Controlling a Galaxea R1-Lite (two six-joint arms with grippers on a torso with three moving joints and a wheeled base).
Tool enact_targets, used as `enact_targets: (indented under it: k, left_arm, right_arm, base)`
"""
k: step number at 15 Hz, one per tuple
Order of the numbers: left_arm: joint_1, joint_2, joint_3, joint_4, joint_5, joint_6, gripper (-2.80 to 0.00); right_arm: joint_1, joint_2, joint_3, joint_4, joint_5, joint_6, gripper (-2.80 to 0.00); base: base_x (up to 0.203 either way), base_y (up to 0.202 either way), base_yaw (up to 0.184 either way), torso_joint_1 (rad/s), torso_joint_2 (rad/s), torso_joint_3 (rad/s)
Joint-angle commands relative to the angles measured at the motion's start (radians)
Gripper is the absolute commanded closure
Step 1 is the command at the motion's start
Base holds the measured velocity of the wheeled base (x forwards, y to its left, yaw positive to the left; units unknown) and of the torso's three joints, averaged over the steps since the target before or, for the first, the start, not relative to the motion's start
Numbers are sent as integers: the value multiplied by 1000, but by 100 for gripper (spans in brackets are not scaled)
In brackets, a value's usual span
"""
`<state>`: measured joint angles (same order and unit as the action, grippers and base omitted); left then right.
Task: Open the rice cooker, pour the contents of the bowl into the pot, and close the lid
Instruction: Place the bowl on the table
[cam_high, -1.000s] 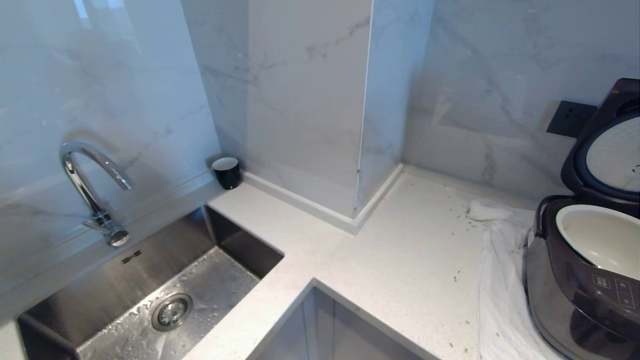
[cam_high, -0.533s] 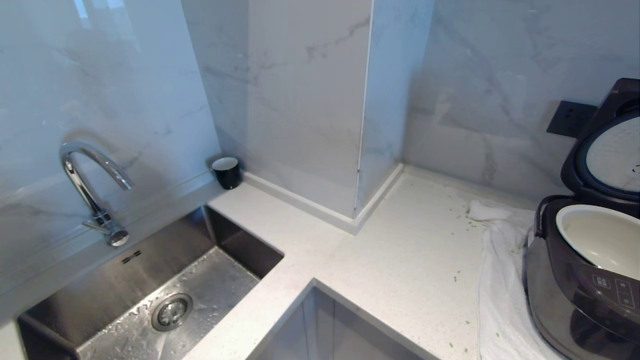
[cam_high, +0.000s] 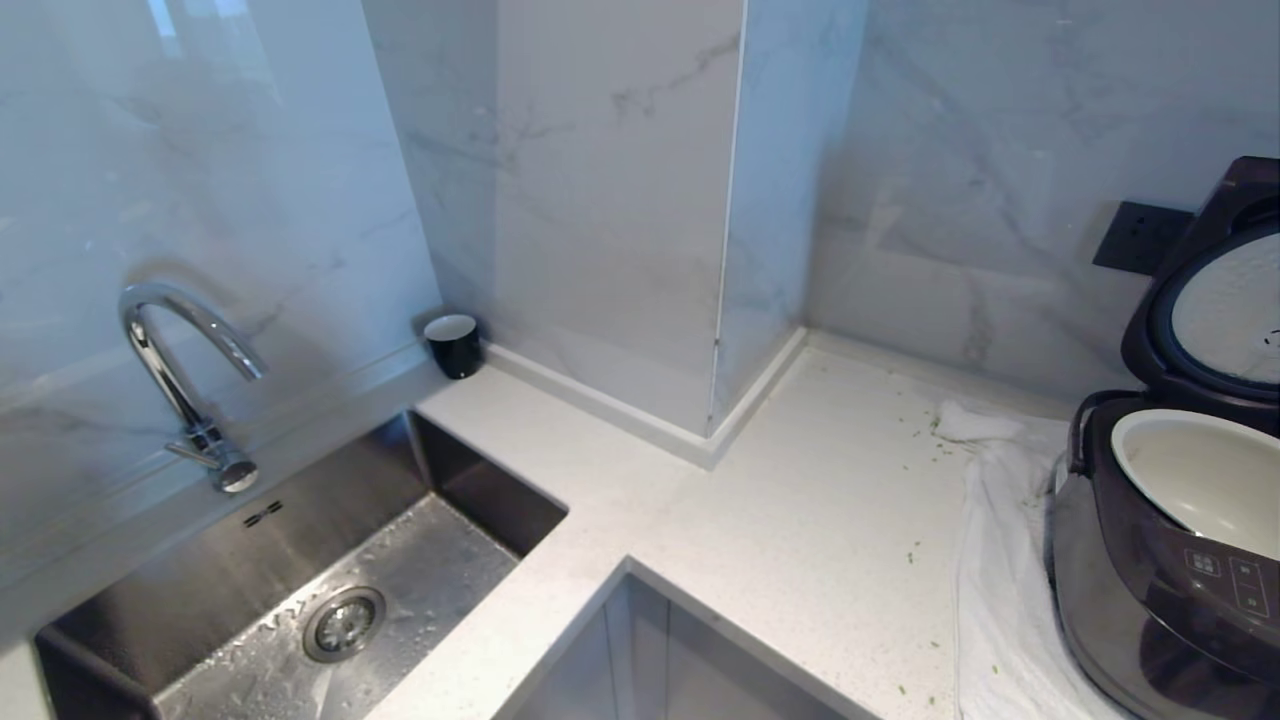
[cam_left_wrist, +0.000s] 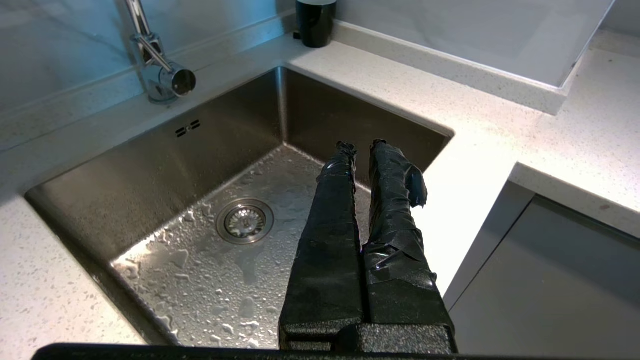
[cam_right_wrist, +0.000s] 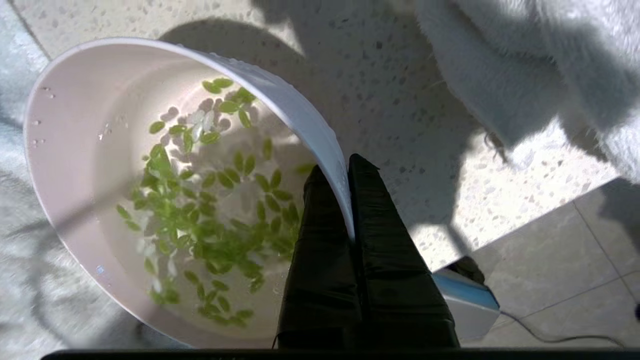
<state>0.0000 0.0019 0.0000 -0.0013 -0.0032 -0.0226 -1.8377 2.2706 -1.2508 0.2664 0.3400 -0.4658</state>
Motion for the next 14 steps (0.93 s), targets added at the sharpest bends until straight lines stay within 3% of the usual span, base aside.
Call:
enact_targets:
  k: [1,7,8,14]
  left_arm:
    - [0,1,2,0,0,0,0]
    - [0,1,2,0,0,0,0]
    - [0,1,2,0,0,0,0]
    - [0,1,2,0,0,0,0]
  right_arm:
    - [-3,9,69,-114,4,-14,0]
    - [-6,9,77,-127,4,-24,0]
    - [-6,10,77,-127,5,-25,-280]
    - [-6,9,66,-121,4,-26,-280]
  base:
    - [0,0,0,0,0,0]
    - [0,0,0,0,0,0]
    - [0,0,0,0,0,0]
    - [0,0,0,0,0,0]
